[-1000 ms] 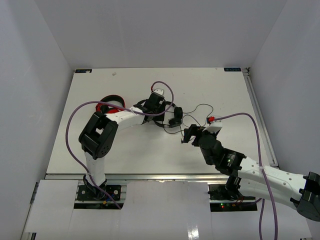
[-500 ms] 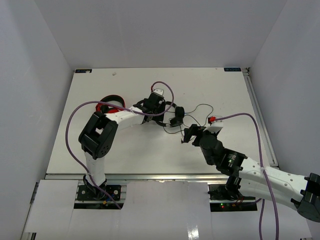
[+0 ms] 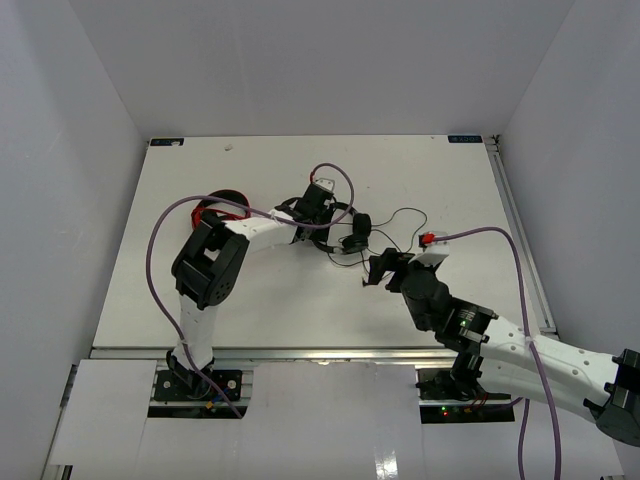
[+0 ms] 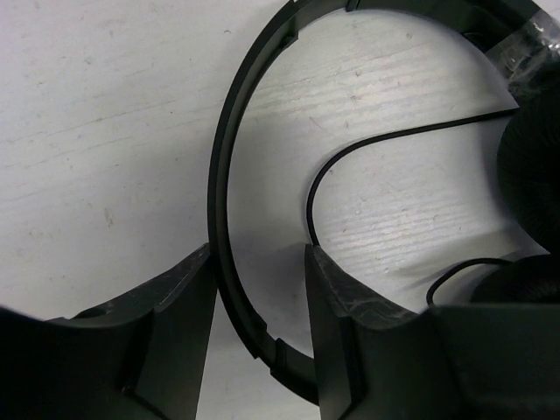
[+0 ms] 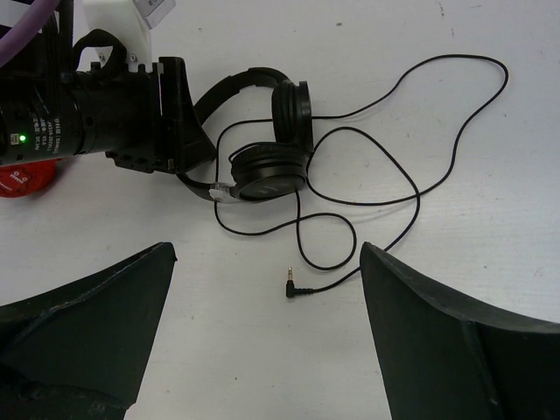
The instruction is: Wrap the headphones
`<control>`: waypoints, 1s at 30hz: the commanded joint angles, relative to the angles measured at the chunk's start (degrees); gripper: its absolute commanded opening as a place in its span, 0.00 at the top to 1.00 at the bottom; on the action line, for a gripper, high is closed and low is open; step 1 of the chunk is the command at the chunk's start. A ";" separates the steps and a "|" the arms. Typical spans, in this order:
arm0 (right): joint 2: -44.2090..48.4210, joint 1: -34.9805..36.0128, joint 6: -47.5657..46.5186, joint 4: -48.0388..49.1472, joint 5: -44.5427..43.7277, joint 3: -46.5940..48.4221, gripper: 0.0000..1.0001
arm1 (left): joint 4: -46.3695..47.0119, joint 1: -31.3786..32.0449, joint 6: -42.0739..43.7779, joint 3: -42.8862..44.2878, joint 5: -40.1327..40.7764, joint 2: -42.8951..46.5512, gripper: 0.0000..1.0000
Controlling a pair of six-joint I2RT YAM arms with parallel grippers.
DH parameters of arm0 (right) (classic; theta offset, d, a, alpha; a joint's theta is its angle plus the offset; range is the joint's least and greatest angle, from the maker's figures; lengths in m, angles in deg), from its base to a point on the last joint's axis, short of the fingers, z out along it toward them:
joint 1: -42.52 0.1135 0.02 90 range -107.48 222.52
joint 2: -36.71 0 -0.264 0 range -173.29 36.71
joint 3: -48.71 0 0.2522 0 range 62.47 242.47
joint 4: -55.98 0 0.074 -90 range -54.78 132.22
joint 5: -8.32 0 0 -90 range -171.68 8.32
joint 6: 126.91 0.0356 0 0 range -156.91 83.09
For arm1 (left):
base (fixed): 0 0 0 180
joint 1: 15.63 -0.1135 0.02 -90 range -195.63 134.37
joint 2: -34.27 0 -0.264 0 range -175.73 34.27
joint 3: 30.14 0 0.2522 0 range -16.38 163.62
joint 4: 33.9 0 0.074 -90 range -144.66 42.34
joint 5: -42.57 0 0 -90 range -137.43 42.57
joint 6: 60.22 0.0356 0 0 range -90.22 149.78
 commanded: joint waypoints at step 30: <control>15.28 -0.02 -4.38 14.51 3.66 -10.70 0.05 | 0.07 -0.69 4.55 -5.53 -5.03 43.46 1.00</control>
